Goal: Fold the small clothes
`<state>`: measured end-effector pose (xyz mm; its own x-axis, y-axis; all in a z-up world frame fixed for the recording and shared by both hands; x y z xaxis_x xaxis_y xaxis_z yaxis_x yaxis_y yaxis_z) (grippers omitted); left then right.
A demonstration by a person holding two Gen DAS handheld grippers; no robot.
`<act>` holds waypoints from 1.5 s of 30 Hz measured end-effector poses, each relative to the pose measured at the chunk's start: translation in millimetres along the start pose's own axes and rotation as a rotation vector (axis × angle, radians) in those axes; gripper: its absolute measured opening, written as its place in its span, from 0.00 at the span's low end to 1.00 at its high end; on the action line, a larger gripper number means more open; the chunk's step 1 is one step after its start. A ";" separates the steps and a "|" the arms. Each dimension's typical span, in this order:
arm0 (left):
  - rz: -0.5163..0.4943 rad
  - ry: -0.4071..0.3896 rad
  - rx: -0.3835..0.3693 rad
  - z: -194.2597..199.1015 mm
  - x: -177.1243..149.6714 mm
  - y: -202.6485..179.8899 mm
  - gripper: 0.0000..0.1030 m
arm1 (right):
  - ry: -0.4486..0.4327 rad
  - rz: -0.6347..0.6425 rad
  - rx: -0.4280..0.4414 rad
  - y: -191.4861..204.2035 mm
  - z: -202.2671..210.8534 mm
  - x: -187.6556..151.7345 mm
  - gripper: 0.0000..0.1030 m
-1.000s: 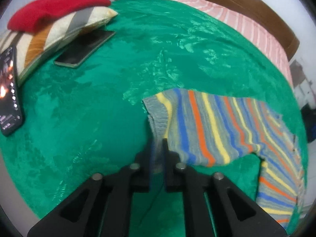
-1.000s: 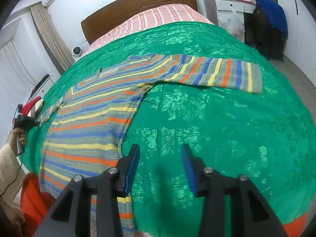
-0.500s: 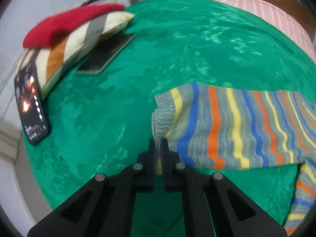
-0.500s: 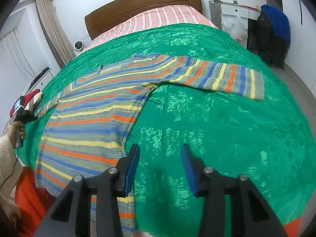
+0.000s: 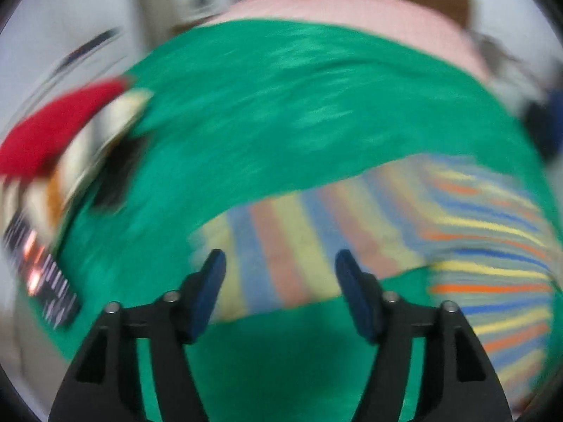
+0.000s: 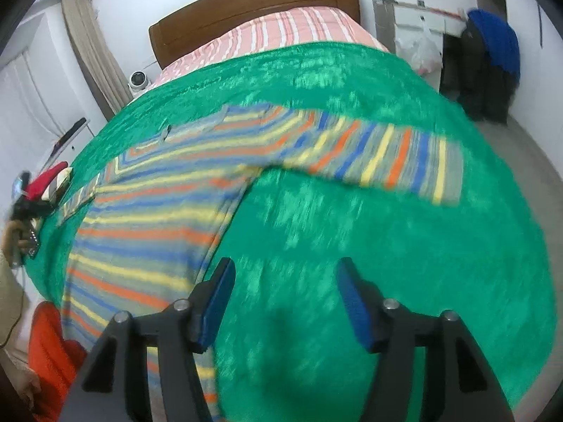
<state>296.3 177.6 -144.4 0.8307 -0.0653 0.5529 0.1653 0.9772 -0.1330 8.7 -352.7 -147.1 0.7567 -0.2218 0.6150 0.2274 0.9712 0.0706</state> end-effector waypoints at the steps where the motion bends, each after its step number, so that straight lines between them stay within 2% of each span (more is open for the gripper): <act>1: -0.042 0.007 -0.057 -1.2 10.4 -17.5 0.77 | -0.004 0.011 0.011 1.7 -1.7 13.7 0.59; 3: -0.156 0.030 -0.174 -14.5 36.4 -65.3 0.81 | -0.004 0.033 0.058 9.5 -9.6 45.8 0.61; 5: -0.266 0.055 -0.199 -37.9 53.6 -101.8 0.81 | -0.006 0.076 0.108 22.4 -24.6 80.3 0.65; 8: -0.378 0.107 -0.179 -84.8 67.1 -142.7 0.81 | 0.018 0.152 0.161 40.7 -62.3 121.4 0.66; 12: -0.413 0.180 -0.111 -145.6 80.5 -162.9 0.78 | 0.118 0.207 0.217 54.2 -128.5 159.2 0.66; 15: -0.445 0.229 -0.065 -179.3 83.1 -165.8 0.78 | 0.182 0.292 0.189 57.2 -173.0 176.4 0.66; 19: -0.485 0.276 -0.025 -206.9 76.1 -165.2 0.81 | 0.241 0.342 0.145 58.3 -226.6 193.0 0.66; 20: -0.479 0.279 -0.036 -209.9 74.2 -166.2 0.77 | 0.249 0.347 0.138 58.2 -235.8 195.8 0.66; 21: -0.462 0.288 -0.067 -209.1 71.6 -166.5 0.68 | 0.266 0.353 0.142 60.7 -246.3 195.9 0.66; 22: -0.457 0.294 -0.095 -208.3 70.5 -169.7 0.22 | 0.303 0.361 0.146 63.9 -259.3 192.4 0.66; 23: -0.484 0.289 -0.081 -206.6 70.5 -172.6 0.06 | 0.328 0.374 0.133 65.7 -268.8 188.8 0.65; 24: -0.530 0.259 -0.039 -204.8 70.8 -175.2 0.06 | 0.355 0.392 0.123 68.1 -276.4 183.1 0.64; 25: -0.589 0.229 0.016 -204.7 70.1 -178.8 0.05 | 0.374 0.415 0.133 73.5 -279.4 177.4 0.52; 26: -0.647 0.196 0.082 -205.0 68.9 -183.1 0.05 | 0.377 0.441 0.129 77.5 -278.9 175.8 0.26; 27: -0.678 0.167 0.126 -205.0 69.9 -186.2 0.05 | 0.371 0.465 0.104 79.7 -276.7 175.7 0.10; 28: -0.707 0.128 0.175 -205.6 73.3 -188.9 0.05 | 0.360 0.485 0.059 80.2 -274.3 177.5 0.06; 30: -0.704 0.057 0.244 -208.4 88.1 -188.9 0.05 | 0.311 0.548 -0.060 79.1 -271.5 184.2 0.06; 33: -0.606 0.022 0.260 -219.5 111.0 -185.8 0.04 | 0.215 0.629 -0.193 84.4 -267.3 200.6 0.05; 37: -0.544 0.008 0.280 -237.8 124.5 -180.6 0.04 | 0.142 0.632 -0.263 90.9 -270.5 221.1 0.05; 39: -0.508 0.018 0.275 -241.7 118.1 -178.2 0.05 | 0.162 0.622 -0.276 87.3 -281.9 222.6 0.05; 42: -0.506 -0.010 0.280 -241.0 111.7 -176.5 0.06 | 0.207 0.612 -0.266 82.0 -299.1 211.5 0.05; 43: -0.492 -0.013 0.264 -237.5 111.3 -175.3 0.12 | 0.204 0.613 -0.263 82.0 -300.8 207.3 0.05; 45: -0.447 -0.011 0.217 -224.3 110.6 -172.1 0.32 | 0.196 0.576 -0.224 82.2 -299.8 208.5 0.06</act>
<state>478.9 -43.0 -244.7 0.6977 -0.4867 0.5258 0.3888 0.8736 0.2927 369.0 -345.0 -248.6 0.8886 0.2975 0.3492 -0.1421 0.9023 -0.4071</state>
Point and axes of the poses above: each gripper's, at about its wrist camera, not at the fingertips, and z roughly against the way its jaws point, y to its left, x to its top, the point moved 9 cm from there along -z, roughly the way its jaws point, and after that the axes turned 5 degrees about -x, right-handed, at the moved point
